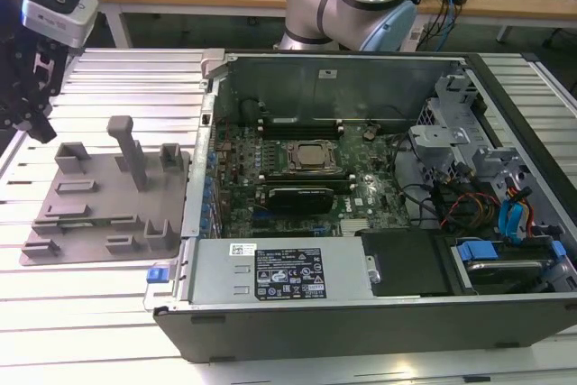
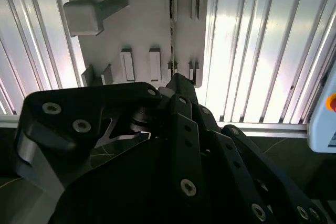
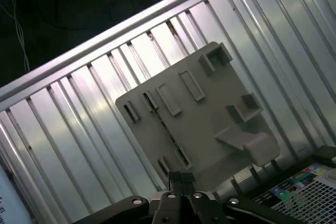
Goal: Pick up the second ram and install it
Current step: 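Pick up the second ram and move it above second insertion slot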
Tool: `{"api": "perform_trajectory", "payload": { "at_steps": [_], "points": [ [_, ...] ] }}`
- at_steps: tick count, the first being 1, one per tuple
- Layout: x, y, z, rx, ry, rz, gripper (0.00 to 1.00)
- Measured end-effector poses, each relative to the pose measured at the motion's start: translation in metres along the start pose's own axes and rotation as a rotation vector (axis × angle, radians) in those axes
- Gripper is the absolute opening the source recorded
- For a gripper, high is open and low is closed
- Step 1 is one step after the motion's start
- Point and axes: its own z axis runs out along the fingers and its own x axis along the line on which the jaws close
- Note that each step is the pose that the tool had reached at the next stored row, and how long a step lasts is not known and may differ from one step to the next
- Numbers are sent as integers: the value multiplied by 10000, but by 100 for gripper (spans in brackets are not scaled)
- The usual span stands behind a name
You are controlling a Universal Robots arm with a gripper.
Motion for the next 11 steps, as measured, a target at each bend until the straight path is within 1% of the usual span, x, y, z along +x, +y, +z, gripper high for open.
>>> {"api": "perform_trajectory", "payload": {
  "at_steps": [4,6,8,11],
  "points": [
    [0,0,0,-20,35,-792,8],
    [0,0,0,-23,42,-952,8],
    [0,0,0,-32,58,-1309,8],
    [0,0,0,-40,72,-1614,8]
  ]
}}
